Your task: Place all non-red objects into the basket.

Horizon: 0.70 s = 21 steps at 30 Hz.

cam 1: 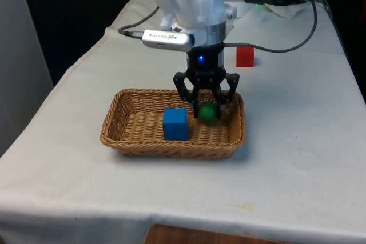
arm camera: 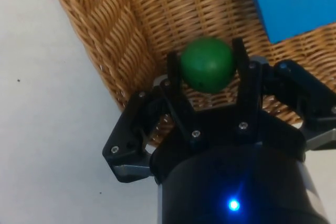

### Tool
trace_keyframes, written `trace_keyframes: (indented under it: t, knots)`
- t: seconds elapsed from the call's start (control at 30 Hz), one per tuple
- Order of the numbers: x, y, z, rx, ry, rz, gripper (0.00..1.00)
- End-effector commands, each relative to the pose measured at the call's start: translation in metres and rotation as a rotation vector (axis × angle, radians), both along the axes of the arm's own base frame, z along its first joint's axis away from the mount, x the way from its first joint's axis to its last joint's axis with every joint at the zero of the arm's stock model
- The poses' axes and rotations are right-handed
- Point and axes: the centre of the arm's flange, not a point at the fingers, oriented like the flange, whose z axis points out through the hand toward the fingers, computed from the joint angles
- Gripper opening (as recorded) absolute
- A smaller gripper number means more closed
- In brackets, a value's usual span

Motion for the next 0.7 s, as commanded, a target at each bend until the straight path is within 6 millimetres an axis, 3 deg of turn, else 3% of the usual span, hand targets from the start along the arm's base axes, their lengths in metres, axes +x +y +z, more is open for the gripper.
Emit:
trace_keyframes:
  t: [0.0,0.27,0.37,0.4,0.6,0.67]
  knots:
    - [0.0021,-0.0007,-0.0020,0.000,-0.004,-0.002,0.00]
    - [0.0040,-0.0002,-0.0050,-0.003,-0.002,0.001,0.00]
    - [0.0039,-0.0003,-0.0057,-0.003,-0.001,0.001,0.24]
    - [0.0039,-0.0003,-0.0057,-0.003,-0.001,0.001,0.39]
    - [0.0038,-0.0003,-0.0063,-0.003,0.000,0.001,0.96]
    - [0.0038,-0.0003,-0.0063,-0.003,0.000,0.001,1.00]
